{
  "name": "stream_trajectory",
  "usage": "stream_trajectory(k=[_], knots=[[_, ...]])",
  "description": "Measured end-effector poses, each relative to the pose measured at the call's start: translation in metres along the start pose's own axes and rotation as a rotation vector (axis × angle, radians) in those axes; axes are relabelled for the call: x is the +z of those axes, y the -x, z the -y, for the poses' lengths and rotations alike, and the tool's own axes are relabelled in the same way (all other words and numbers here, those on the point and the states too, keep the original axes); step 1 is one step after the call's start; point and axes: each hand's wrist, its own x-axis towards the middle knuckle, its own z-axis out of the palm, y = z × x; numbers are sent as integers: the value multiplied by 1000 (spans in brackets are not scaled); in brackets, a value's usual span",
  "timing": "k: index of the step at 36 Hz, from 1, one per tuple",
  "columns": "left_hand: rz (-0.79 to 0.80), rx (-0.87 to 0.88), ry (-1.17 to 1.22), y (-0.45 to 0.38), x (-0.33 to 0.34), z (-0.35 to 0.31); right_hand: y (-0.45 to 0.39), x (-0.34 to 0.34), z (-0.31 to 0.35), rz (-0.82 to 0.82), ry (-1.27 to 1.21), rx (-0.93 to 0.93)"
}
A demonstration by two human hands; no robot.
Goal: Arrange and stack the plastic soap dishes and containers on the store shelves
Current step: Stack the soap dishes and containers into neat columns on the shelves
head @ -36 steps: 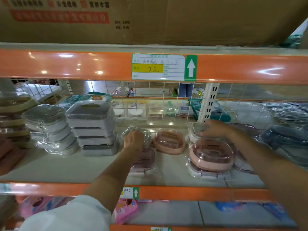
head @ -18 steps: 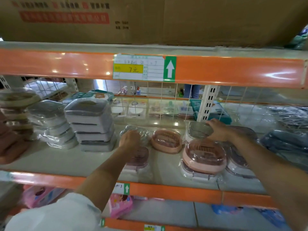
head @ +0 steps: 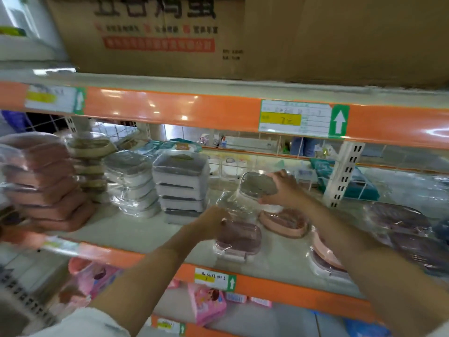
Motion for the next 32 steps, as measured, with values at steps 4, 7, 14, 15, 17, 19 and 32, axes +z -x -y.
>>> stream_trajectory(k=[4,7,14,15,17,19,32], knots=[[-40,13,-9,10,-9,18,-22,28,37,39,-40,4],[-91,32,-5,12,-12,23,-32,52,45,76,-55,35],[-178,99,-30,0,-11,3,-37,52,28,162,4,18],[-184,112,-34,-5,-10,-2,-35,46,22,162,-19,8],[-200,133,-44,-16,-6,-15,-29,33,6,138,-56,-8],[-187,158,-34,-25,-1,-29,-19,19,-11,127,-28,8],[42,205,140,-72,47,-111,44,-31,-130,164,27,331]])
